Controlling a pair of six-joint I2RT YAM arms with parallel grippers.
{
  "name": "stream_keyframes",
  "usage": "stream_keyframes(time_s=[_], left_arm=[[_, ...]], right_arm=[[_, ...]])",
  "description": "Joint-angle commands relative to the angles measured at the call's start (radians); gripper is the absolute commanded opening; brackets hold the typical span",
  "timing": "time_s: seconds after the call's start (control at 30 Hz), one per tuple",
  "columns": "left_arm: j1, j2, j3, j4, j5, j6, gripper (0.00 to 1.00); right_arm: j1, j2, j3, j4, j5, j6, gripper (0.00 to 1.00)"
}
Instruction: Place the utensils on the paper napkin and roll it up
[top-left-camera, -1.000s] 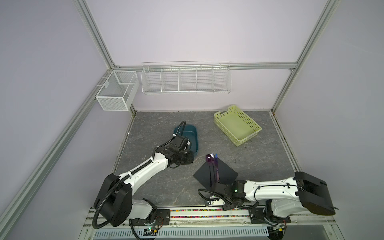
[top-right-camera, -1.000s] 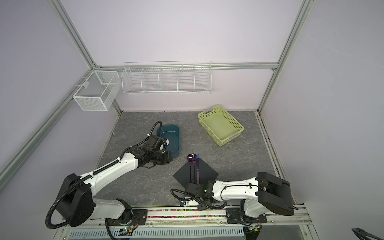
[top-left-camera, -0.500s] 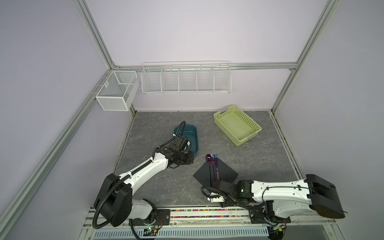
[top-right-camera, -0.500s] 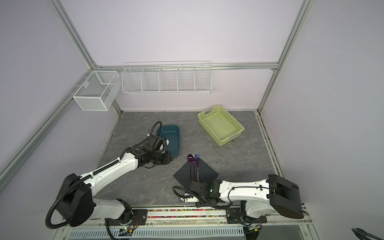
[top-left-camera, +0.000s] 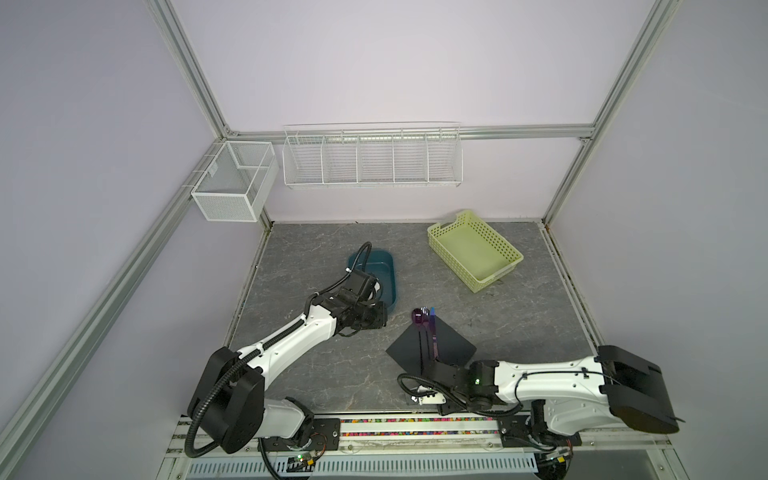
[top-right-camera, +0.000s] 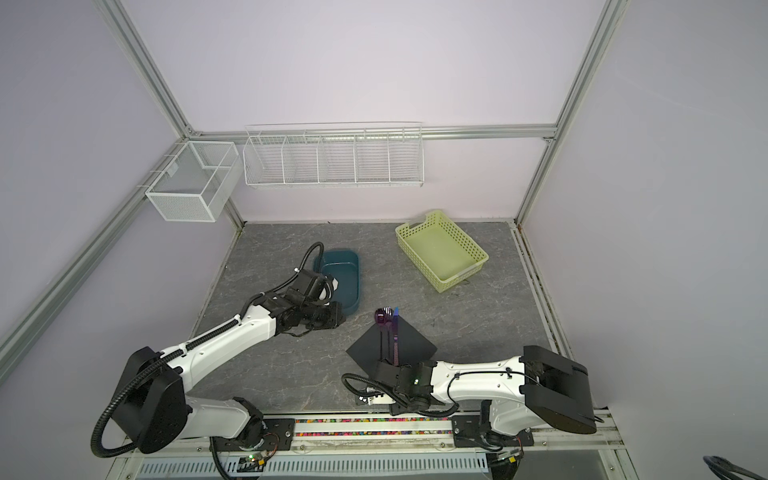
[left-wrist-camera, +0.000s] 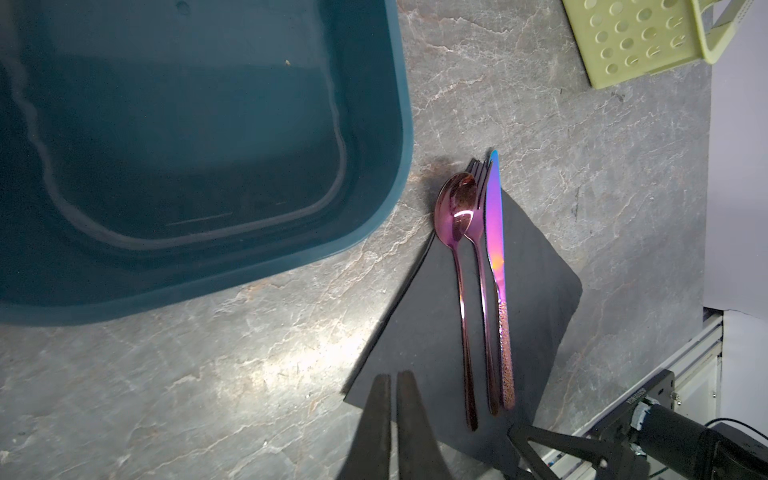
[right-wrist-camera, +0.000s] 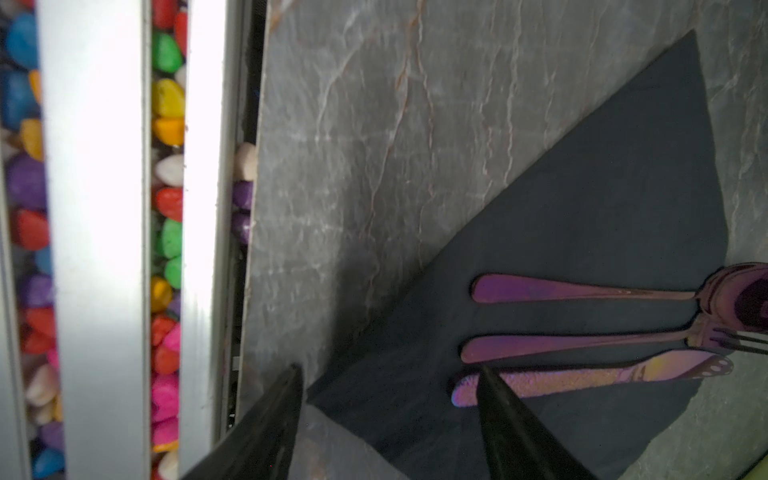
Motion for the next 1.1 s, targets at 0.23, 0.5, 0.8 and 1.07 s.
stream_keyframes(time_s=[0.23, 0.5, 0.8, 1.07], left_arm=[[-0.005, 0.007, 0.012, -0.002, 0.007, -0.006, 0.08], [-0.027, 0.026, 0.015, 0.005, 0.01, -0.017, 0.08], [-0.077, 0.047, -0.042, 0.095, 0.046, -0.106, 0.07], [-0.209, 0.122, -0.128, 0.274, 0.103, -0.257, 0.0]], right_arm=[[-0.014, -0.085, -0.01, 0.013, 0.018, -0.014, 0.63], [-0.034, -0.089, 0.002, 0.004, -0.017, -0.026, 0.48], [-0.054, -0.08, 0.015, -0.003, -0.06, -0.032, 0.2], [-0.085, -0.076, 0.029, -0.01, -0.087, -0.034, 0.07]])
